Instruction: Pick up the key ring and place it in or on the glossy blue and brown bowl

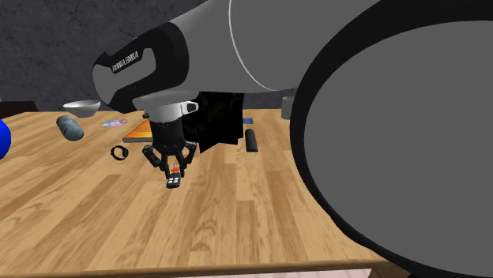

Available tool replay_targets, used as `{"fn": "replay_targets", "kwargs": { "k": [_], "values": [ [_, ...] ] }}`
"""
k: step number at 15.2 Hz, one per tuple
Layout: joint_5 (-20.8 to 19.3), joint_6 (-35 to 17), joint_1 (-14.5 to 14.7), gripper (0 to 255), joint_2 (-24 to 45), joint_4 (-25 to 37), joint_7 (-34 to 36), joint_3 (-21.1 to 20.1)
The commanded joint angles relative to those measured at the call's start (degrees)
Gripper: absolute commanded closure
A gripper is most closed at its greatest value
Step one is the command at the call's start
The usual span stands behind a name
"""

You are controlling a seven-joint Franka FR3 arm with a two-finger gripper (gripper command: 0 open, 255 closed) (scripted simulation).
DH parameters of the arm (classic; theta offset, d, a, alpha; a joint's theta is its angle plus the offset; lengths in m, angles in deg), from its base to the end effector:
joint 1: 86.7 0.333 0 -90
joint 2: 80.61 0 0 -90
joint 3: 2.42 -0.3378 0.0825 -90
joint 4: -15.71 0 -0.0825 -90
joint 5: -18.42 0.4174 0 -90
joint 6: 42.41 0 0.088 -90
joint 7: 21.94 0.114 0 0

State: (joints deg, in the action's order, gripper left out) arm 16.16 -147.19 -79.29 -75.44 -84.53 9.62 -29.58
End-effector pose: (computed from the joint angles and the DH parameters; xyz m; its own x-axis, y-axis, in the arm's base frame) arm 0.5190 0.3427 0.5216 0.9981 0.0609 -0.0023 0.0609 -0.9981 -0.0021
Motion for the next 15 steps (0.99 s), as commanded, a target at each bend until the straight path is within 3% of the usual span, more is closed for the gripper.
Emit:
{"fn": "replay_targets", "kwargs": {
  "k": [1,15],
  "values": [
    [0.0,0.0,0.0,255,0.0,0.0,0.0,0.0],
    [-0.2,10.2,0.3,255,0.6,10.7,0.1,-0.2]
  ]
}}
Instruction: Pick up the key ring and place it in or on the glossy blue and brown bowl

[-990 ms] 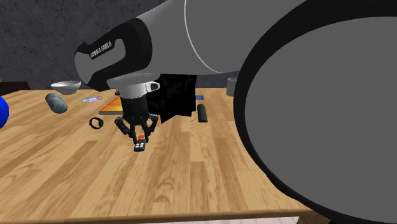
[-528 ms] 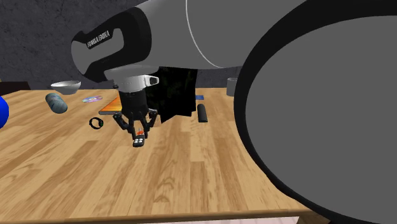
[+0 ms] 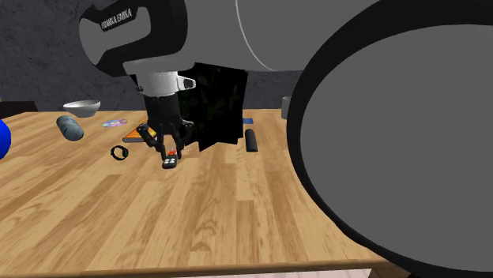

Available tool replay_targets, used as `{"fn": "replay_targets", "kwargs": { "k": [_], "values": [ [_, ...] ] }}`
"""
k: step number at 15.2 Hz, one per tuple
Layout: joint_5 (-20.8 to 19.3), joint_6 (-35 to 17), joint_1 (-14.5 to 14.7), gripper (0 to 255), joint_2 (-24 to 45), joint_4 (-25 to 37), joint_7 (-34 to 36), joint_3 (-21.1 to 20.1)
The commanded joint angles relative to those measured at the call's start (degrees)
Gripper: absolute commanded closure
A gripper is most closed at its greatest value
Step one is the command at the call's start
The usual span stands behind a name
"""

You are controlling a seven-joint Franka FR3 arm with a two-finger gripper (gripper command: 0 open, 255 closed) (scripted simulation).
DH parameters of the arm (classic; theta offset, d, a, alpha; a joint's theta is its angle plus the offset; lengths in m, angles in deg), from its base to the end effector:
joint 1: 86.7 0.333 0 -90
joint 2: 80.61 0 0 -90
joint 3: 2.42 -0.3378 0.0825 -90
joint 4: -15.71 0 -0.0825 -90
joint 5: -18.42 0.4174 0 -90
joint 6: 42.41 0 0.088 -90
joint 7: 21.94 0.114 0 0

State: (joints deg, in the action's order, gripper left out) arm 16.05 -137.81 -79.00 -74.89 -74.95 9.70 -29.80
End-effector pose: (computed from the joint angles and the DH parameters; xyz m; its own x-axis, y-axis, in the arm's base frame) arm 0.5197 0.3439 0.5876 0.9980 0.0621 -0.0075 0.0621 -0.9981 -0.0009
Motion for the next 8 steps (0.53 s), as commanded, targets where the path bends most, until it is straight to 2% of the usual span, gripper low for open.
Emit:
{"fn": "replay_targets", "kwargs": {
  "k": [1,8],
  "values": [
    [-0.2,1.6,0.1,255,0.2,2.1,0.1,0.0],
    [-1.0,7.6,0.6,255,1.9,9.5,0.6,-0.3]
  ]
}}
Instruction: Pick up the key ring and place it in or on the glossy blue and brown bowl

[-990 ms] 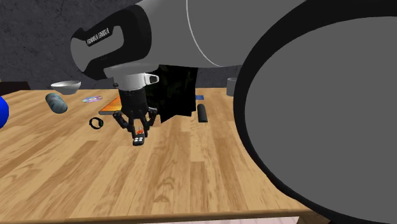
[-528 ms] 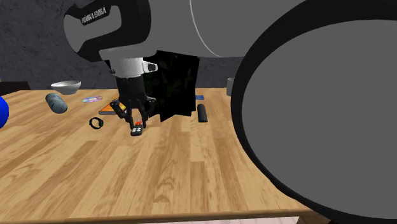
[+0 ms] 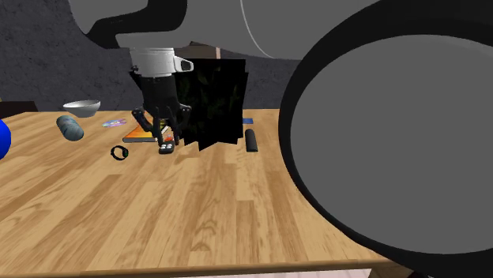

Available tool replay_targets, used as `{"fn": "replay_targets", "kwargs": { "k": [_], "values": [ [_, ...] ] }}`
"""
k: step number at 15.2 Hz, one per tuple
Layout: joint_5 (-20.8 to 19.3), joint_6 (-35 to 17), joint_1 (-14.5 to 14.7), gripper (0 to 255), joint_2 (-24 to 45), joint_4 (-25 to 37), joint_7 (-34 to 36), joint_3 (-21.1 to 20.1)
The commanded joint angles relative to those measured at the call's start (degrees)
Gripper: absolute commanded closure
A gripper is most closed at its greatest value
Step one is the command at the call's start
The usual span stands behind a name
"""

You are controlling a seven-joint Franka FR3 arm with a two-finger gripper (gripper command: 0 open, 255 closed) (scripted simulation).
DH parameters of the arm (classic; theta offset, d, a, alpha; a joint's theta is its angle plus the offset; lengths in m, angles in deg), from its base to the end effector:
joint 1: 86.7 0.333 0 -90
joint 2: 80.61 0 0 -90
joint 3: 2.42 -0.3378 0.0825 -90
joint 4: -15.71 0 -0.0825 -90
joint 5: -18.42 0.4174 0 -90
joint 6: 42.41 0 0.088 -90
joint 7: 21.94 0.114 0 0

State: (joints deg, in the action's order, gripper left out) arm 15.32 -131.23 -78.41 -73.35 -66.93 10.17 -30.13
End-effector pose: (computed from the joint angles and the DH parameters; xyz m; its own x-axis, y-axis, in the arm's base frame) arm 0.5195 0.3453 0.6335 0.9980 0.0637 -0.0063 0.0637 -0.9980 -0.0016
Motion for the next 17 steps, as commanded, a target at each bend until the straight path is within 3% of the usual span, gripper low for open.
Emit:
{"fn": "replay_targets", "kwargs": {
  "k": [1,12,17],
  "values": [
    [-0.4,1.9,0.2,255,0.6,2.7,0.2,0.0],
    [-3.1,12.6,2.5,255,5.9,18.2,1.5,-0.7],
    [3.8,8.7,-3.9,255,-8.4,1.4,-5.6,2.1]
  ]
}}
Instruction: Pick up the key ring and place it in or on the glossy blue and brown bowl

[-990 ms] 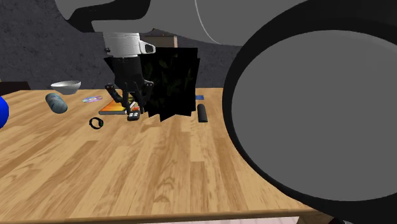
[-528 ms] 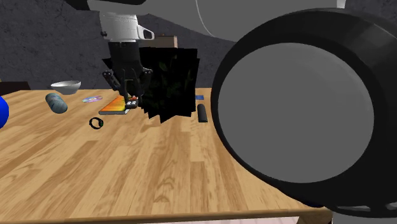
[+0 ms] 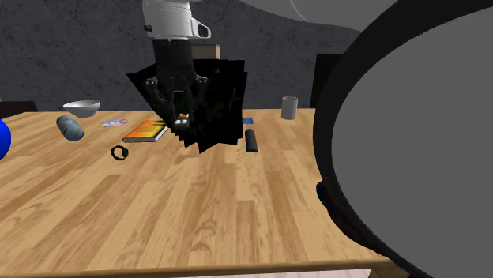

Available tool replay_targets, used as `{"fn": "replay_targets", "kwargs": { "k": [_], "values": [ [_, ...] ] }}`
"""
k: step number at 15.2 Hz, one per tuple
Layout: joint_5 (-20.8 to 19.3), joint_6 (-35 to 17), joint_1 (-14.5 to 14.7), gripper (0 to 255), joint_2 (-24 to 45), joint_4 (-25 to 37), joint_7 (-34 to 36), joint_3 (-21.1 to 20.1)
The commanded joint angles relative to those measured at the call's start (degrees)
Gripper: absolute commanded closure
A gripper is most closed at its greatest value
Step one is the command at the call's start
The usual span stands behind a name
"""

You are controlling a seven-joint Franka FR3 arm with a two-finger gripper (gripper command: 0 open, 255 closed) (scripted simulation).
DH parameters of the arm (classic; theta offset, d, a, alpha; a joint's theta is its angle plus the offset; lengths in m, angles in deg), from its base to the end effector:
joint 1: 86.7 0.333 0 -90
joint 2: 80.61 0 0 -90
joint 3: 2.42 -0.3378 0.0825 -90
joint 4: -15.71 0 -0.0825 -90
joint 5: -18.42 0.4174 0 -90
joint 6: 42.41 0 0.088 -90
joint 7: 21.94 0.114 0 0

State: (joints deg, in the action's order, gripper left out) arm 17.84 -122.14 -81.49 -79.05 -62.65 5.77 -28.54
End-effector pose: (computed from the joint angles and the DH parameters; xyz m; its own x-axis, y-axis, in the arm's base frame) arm 0.4940 0.2938 0.7100 0.9981 0.0612 -0.0014 0.0612 -0.9981 -0.0015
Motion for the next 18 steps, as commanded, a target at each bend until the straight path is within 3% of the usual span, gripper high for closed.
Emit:
{"fn": "replay_targets", "kwargs": {
  "k": [1,9,18],
  "values": [
    [2.3,-0.8,-1.6,255,-5.2,-5.5,-2.6,1.4],
    [6.6,-0.7,-4.7,255,-21.9,-21.7,-13.9,9.3],
    [5.0,2.4,-6.3,255,-35.8,-33.1,-25.2,18.7]
  ]
}}
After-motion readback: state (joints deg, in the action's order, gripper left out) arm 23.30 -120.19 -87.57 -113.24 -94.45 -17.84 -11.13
